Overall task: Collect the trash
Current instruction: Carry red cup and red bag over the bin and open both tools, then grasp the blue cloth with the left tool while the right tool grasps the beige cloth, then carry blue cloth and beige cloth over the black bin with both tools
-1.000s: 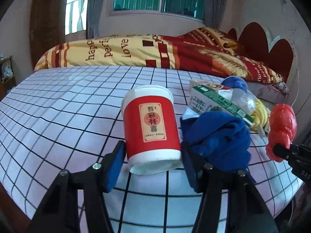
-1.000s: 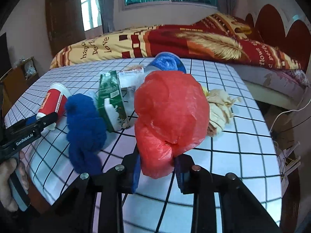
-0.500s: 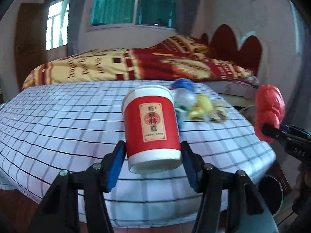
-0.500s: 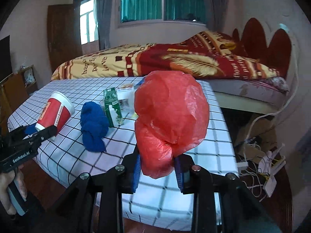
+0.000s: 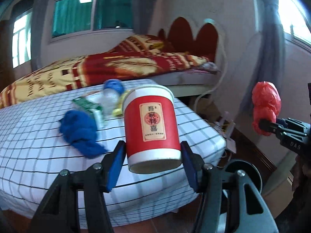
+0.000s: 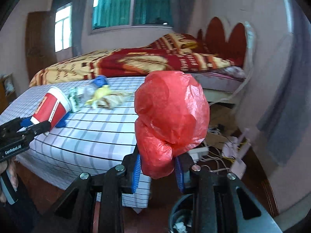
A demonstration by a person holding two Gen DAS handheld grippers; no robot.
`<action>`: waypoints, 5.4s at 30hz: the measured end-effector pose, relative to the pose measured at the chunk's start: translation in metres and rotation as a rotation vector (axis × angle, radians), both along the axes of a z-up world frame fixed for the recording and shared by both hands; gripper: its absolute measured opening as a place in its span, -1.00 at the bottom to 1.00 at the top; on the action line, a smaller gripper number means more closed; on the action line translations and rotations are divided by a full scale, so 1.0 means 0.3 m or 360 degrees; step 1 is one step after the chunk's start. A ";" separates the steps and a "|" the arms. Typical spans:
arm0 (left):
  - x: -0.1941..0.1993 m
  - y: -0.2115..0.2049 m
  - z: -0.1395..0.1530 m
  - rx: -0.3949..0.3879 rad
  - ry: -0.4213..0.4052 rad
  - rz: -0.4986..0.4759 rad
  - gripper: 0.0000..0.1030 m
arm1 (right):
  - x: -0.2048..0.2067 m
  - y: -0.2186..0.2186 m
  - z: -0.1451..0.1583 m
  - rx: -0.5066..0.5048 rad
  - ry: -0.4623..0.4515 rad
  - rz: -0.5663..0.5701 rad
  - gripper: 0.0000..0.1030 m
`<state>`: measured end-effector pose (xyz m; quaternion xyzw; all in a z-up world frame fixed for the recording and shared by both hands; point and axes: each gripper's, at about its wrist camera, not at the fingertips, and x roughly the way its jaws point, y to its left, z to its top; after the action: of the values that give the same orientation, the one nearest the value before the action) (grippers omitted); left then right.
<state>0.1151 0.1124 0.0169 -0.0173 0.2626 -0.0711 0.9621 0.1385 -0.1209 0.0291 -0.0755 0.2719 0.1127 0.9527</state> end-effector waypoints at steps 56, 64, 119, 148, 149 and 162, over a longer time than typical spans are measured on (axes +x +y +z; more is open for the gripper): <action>0.142 -0.830 -0.420 0.0284 0.0515 -0.0725 0.99 | 0.029 -0.707 -0.666 -0.0154 0.0747 -0.0541 1.00; 0.132 -0.793 -0.405 0.0300 0.0466 -0.0637 0.99 | 0.041 -0.671 -0.622 -0.0180 0.0657 -0.0557 1.00; -0.049 0.101 -0.102 0.0077 0.0137 0.0365 0.99 | 0.077 0.161 -0.134 -0.0052 0.0052 0.0097 1.00; 0.350 0.436 -0.149 0.0057 0.0316 0.0570 0.86 | 0.686 0.644 -0.173 -0.0206 0.0397 0.0338 0.82; 0.359 0.438 -0.153 0.0052 0.0328 0.0560 0.83 | 0.705 0.654 -0.179 -0.0208 0.0416 0.0347 0.72; 0.383 0.429 -0.176 -0.0009 0.0369 0.0454 -0.05 | 0.755 0.639 -0.217 -0.0136 0.0490 0.0465 -0.41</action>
<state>0.2300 0.2412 -0.0358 -0.0652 0.3663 0.0678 0.9257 0.3649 0.0707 -0.0360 -0.1363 0.4049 0.2481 0.8694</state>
